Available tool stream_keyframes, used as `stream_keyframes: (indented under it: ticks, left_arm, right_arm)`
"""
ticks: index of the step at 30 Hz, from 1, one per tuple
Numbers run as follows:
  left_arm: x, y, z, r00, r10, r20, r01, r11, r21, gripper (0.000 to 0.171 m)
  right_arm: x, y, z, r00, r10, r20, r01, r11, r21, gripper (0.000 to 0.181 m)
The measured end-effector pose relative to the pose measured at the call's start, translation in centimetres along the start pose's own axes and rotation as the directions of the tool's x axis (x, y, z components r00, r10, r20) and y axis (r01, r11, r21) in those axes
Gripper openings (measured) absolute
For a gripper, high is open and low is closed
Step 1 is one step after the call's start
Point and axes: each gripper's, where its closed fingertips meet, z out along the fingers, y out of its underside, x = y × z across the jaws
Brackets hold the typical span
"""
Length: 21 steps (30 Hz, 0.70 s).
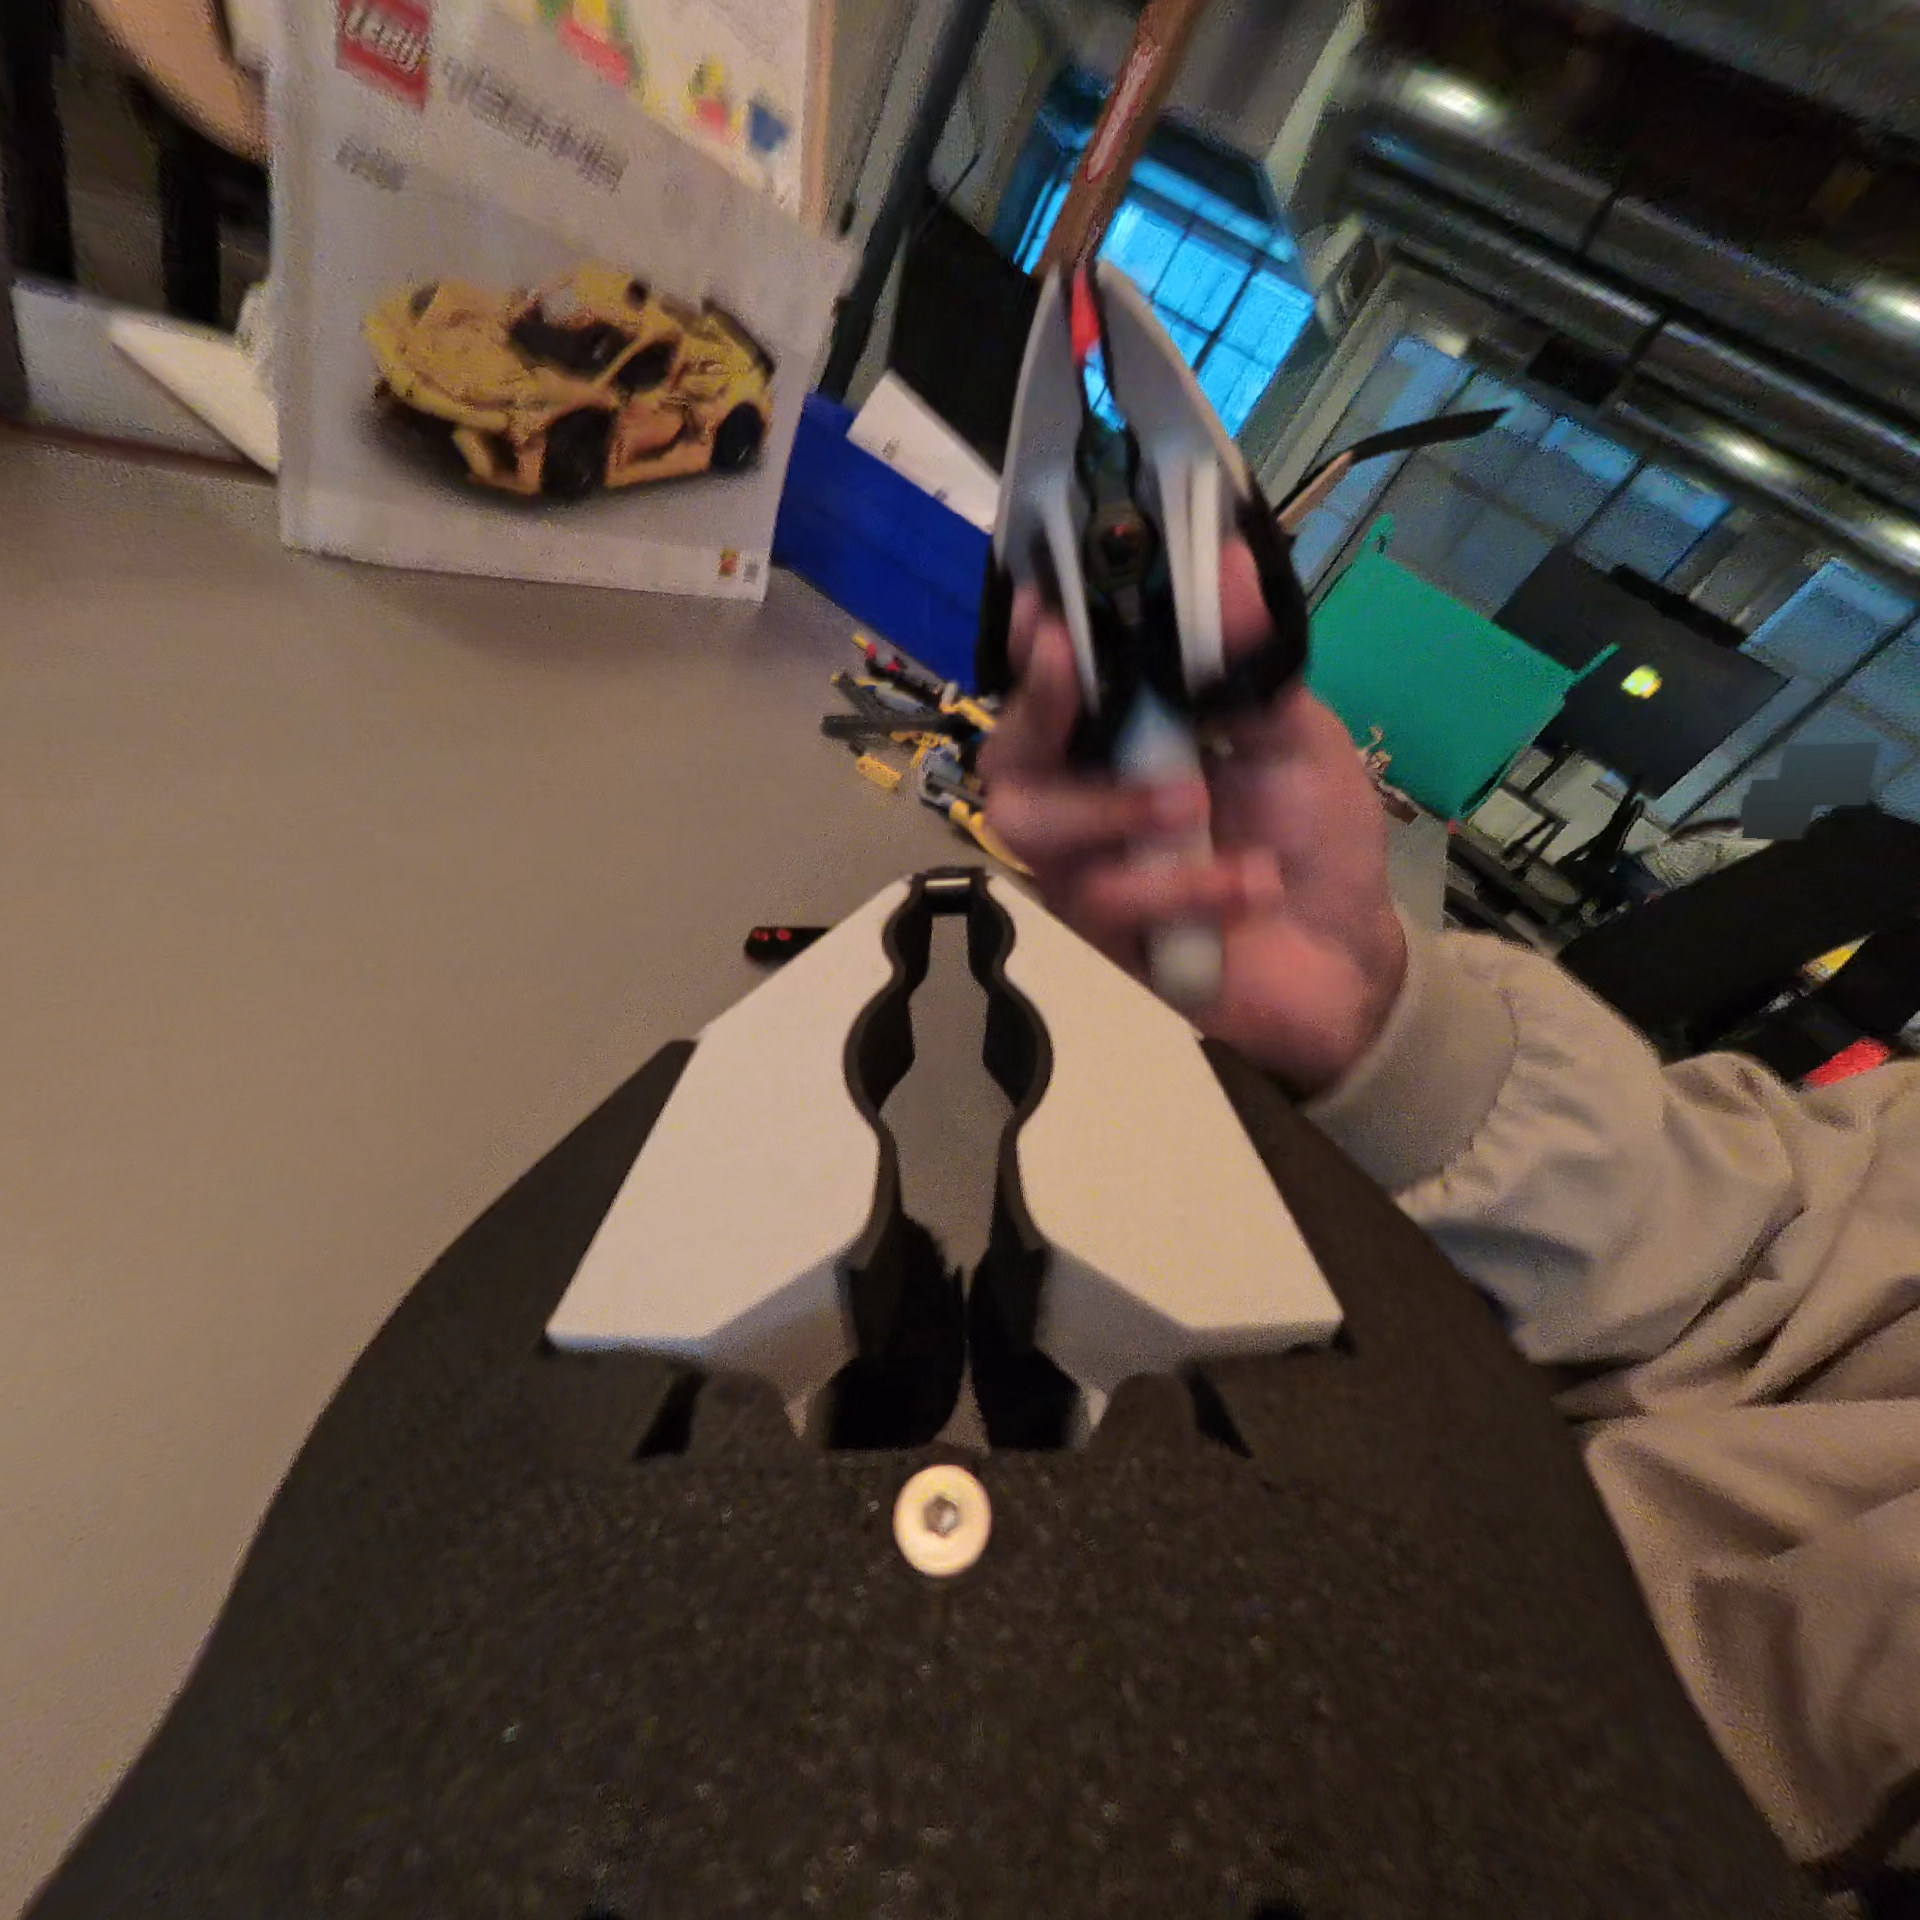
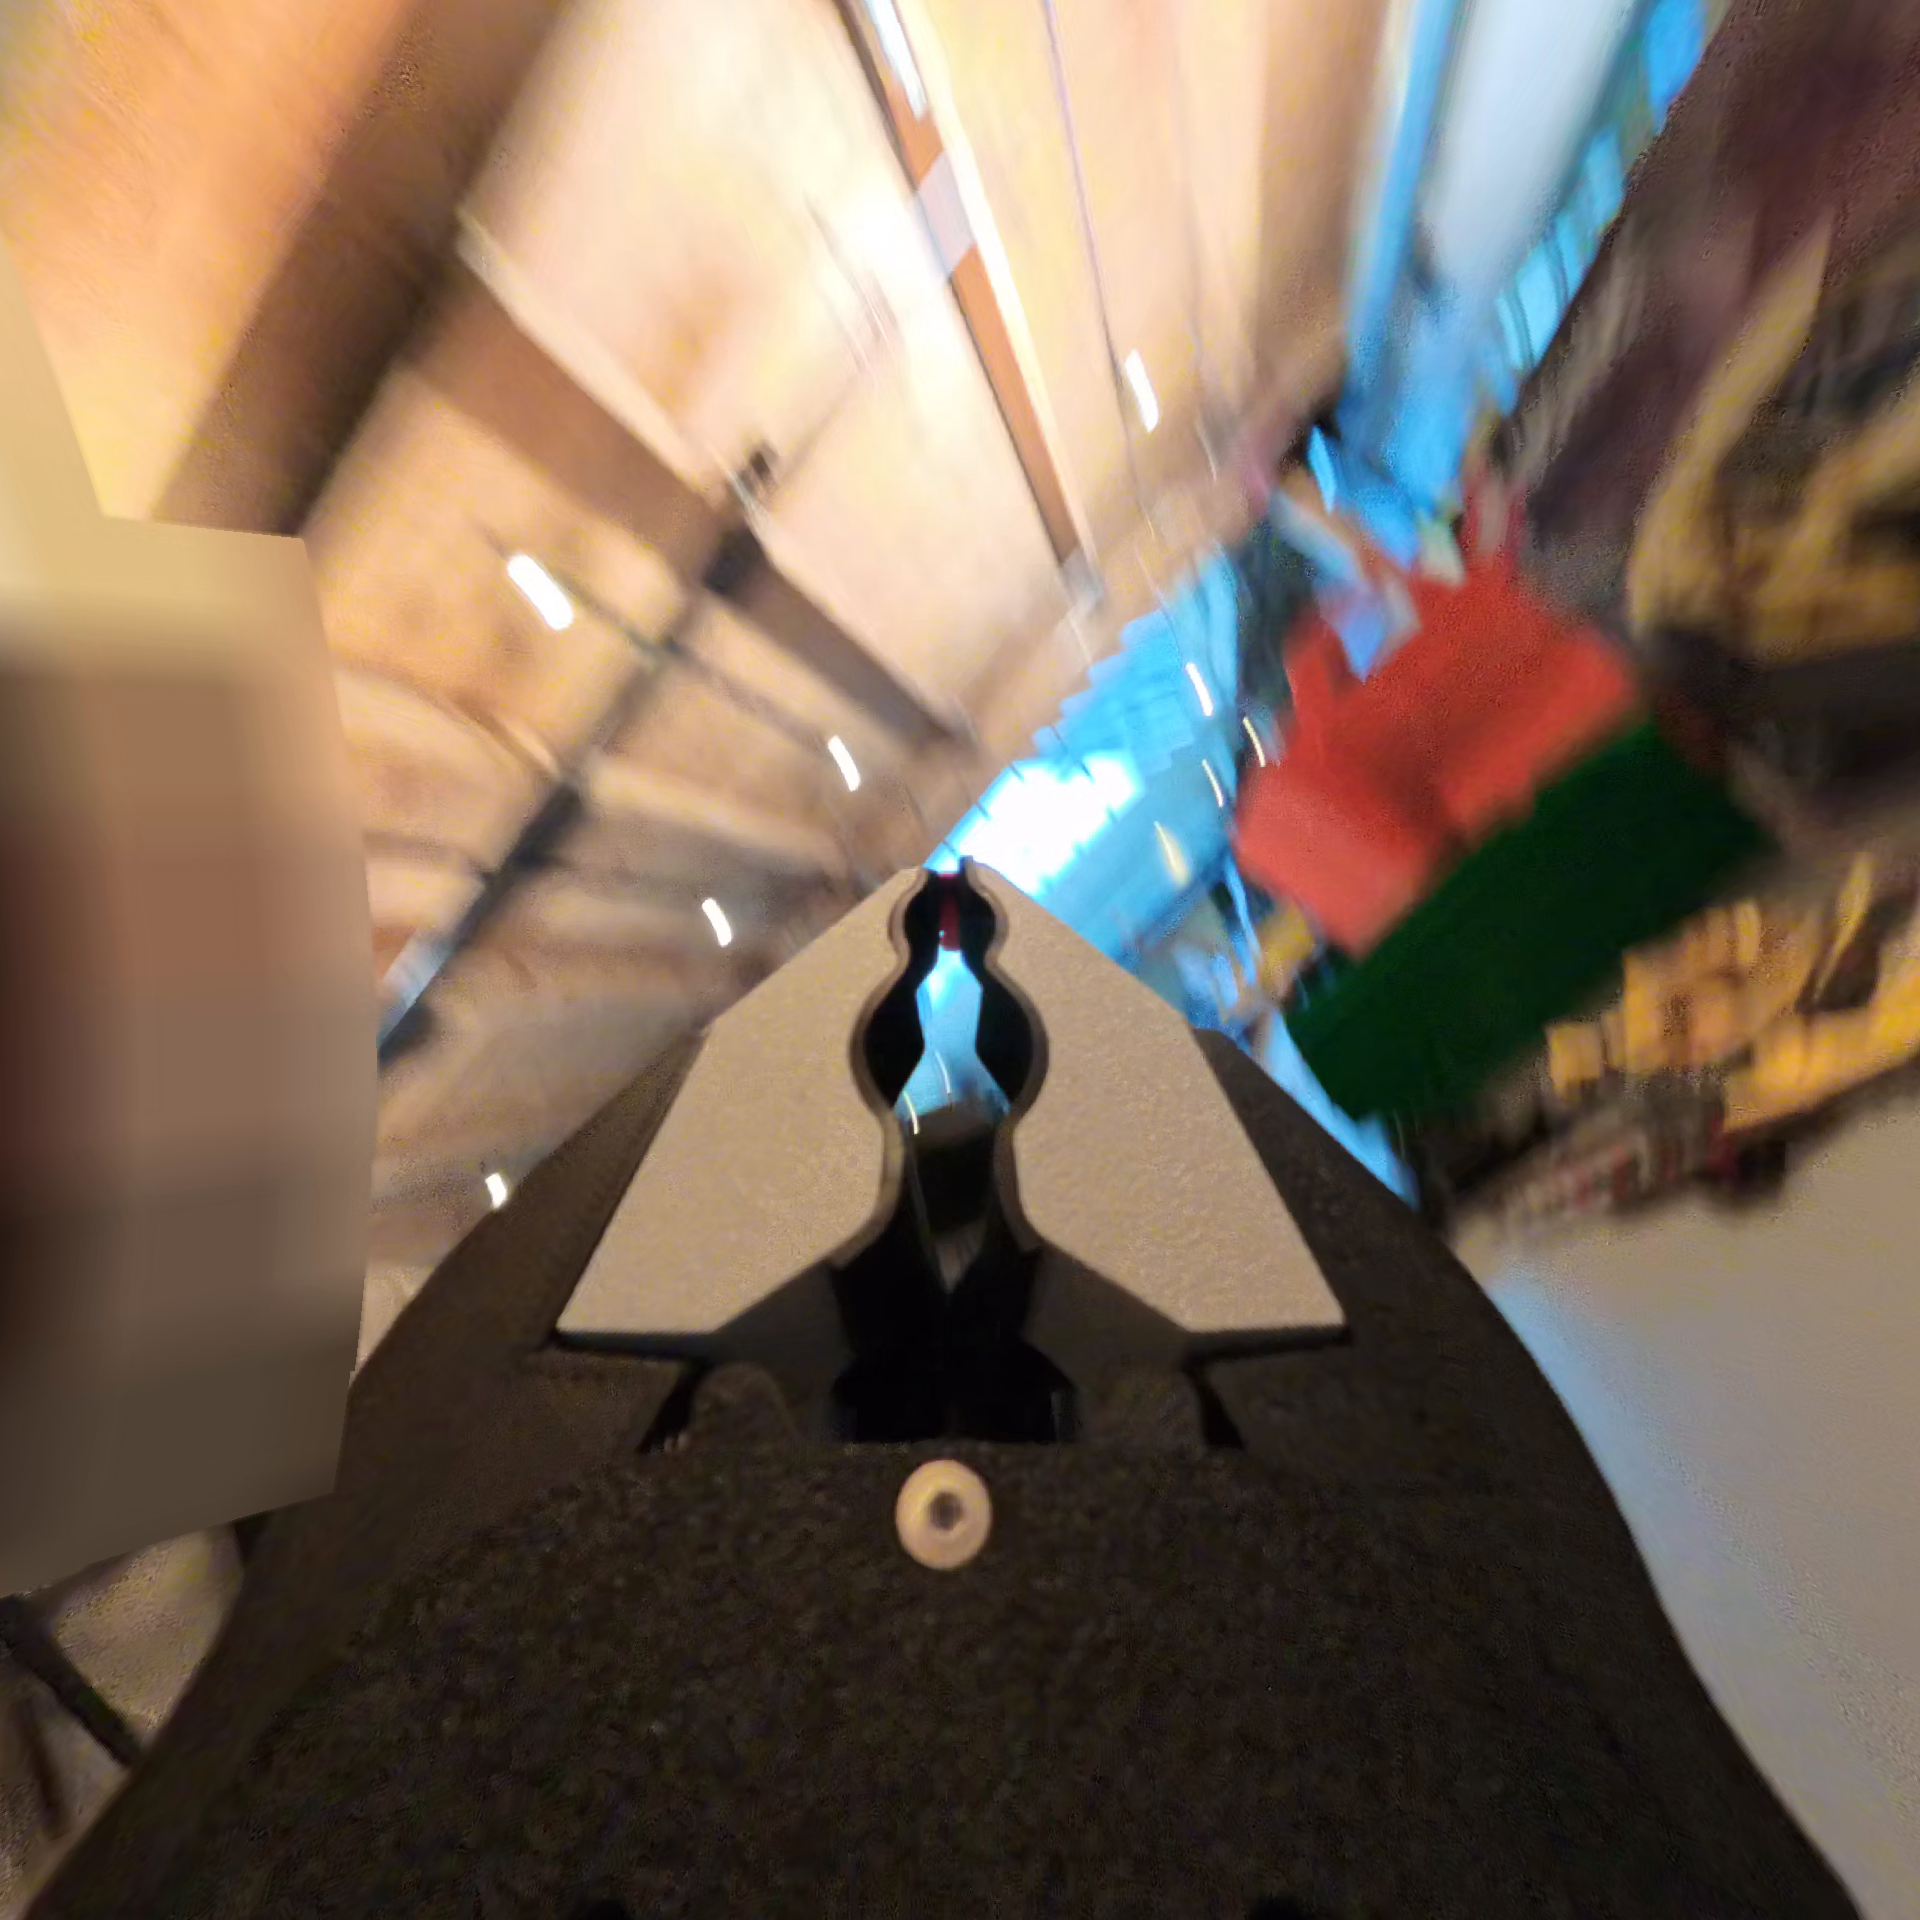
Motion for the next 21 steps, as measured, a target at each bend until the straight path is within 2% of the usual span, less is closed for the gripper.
stream_keyframes:
  ticks: [1,2,3,4,6,8,9,10,12,14,16,19,21]
  left_arm:
    - [0.2,-0.3,-0.1,1.0,0.024,0.005,-0.024,1.0,0.015,0.007]
    - [0.2,-1.1,-0.5,1.0,0.019,0.002,-0.019,0.998,0.067,0.007]
    - [0.2,-1.4,-0.7,1.0,0.008,-0.001,-0.008,0.996,0.092,0.006]
    - [0.4,-1.1,-0.5,1.0,0.014,-0.013,-0.013,0.997,0.07,0.006]
    - [1.4,-0.3,0.3,0.994,0.102,-0.027,-0.102,0.995,0.016,0.007]
    - [2.5,0.4,0.8,0.985,0.159,-0.062,-0.161,0.987,-0.021,0.007]
    - [2.7,0.8,0.9,0.985,0.154,-0.079,-0.157,0.987,-0.042,0.007]
    - [2.5,0.8,1.0,0.985,0.158,-0.062,-0.161,0.986,-0.047,0.007]
    - [2.4,1.0,1.3,0.986,0.16,-0.054,-0.163,0.985,-0.06,0.007]
    - [2.9,1.6,1.9,0.983,0.163,-0.087,-0.171,0.98,-0.099,0.007]
    - [3.3,2.2,2.6,0.974,0.206,-0.09,-0.217,0.966,-0.141,0.007]
    - [5.2,1.0,3.4,0.915,0.394,-0.09,-0.401,0.913,-0.076,0.007]
    - [6.4,0.0,3.9,0.831,0.553,-0.067,-0.555,0.831,-0.024,0.007]
  right_arm:
    - [-0.1,-4.8,-2.0,0.998,-0.053,-0.044,0.057,0.991,0.117,0.001]
    - [-0.4,-6.8,-3.3,0.978,-0.159,-0.133,0.172,0.981,0.093,0.001]
    - [-1.2,-6.7,-3.4,0.953,-0.25,-0.171,0.253,0.967,-0.004,0.001]
    - [-1.8,-5.9,-3.2,0.94,-0.296,-0.17,0.281,0.954,-0.107,0.001]
    - [-1.6,-5.6,-3.8,0.909,-0.356,-0.216,0.316,0.928,-0.199,0.001]
    - [-0.3,-6.5,-6.3,0.855,-0.402,-0.328,0.313,0.903,-0.294,0.001]
    - [1.6,-6.9,-8.9,0.772,-0.453,-0.446,0.278,0.871,-0.404,0.001]
    - [3.6,-7.6,-12.7,0.639,-0.53,-0.558,0.214,0.819,-0.533,0.002]
    - [5.3,-10.6,-20.1,0.342,-0.645,-0.683,0.109,0.749,-0.653,0.003]
    - [5.1,-11.4,-24.6,0.257,-0.664,-0.702,-0.024,0.722,-0.691,0.003]
    - [5.0,-12.5,-28.1,0.156,-0.681,-0.715,-0.085,0.712,-0.697,0.005]
    - [4.7,-13.4,-29.6,0.122,-0.692,-0.711,-0.034,0.713,-0.7,0.017]
    - [4.7,-14.1,-30.5,0.06,-0.706,-0.706,-0.017,0.706,-0.708,0.026]
